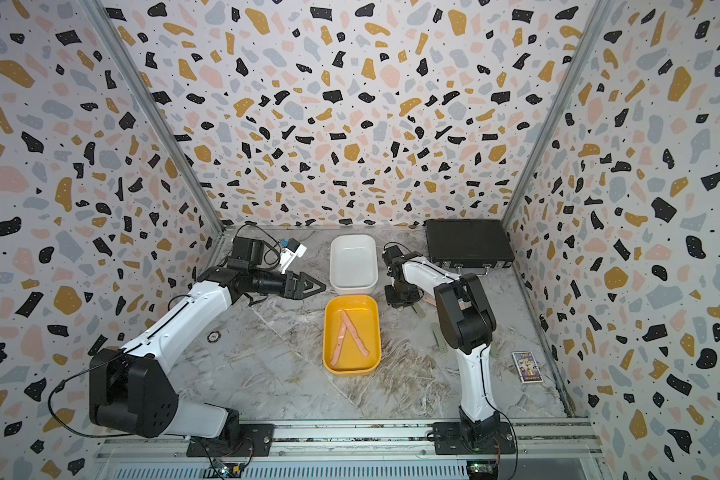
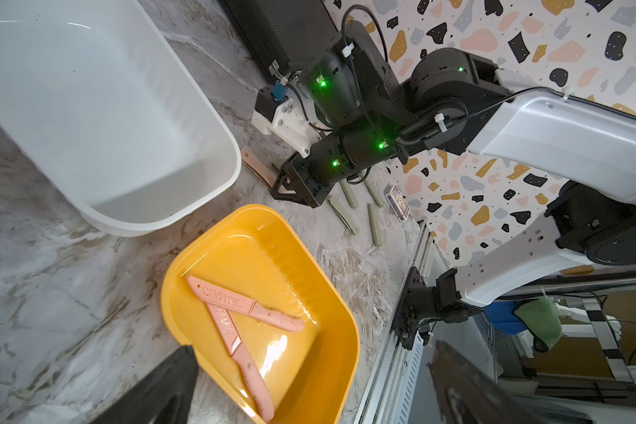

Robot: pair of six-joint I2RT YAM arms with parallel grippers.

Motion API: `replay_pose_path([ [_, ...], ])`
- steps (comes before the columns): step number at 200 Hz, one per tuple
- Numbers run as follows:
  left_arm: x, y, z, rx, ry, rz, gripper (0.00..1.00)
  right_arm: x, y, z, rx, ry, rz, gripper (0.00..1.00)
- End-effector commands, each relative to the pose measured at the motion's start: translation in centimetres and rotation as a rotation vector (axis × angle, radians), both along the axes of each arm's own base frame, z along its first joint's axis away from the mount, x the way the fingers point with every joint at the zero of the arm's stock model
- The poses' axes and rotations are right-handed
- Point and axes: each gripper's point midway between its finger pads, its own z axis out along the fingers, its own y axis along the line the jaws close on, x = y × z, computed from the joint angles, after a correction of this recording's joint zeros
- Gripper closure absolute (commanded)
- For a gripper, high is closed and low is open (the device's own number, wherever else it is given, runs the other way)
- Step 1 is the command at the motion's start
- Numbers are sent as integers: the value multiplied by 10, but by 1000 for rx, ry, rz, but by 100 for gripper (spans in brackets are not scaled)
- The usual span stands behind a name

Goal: Place the fruit knives into the storage box by color
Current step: Pick up the fruit knife from the center of the board, then place the fruit knife in the storage box.

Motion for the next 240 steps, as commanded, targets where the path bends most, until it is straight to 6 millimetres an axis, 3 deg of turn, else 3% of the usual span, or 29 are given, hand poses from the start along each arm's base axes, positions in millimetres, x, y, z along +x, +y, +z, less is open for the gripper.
replay_pose_path([
  [1, 5, 6, 1, -1, -7, 8, 1, -6, -4, -4, -11, 28, 3, 79],
  [68, 13, 30, 20, -24, -10, 60, 1, -19, -2, 27, 55, -11, -12, 81],
  [110, 10, 34, 27, -28, -13, 70, 1, -32, -3, 41, 93, -20, -18, 82],
  [179, -15, 37, 29, -10, 2, 44, 1, -52, 5, 80, 152, -63, 6, 82],
  [240, -39, 38, 20, 8, 19, 25, 1, -71, 38, 117, 180, -121, 81, 82],
])
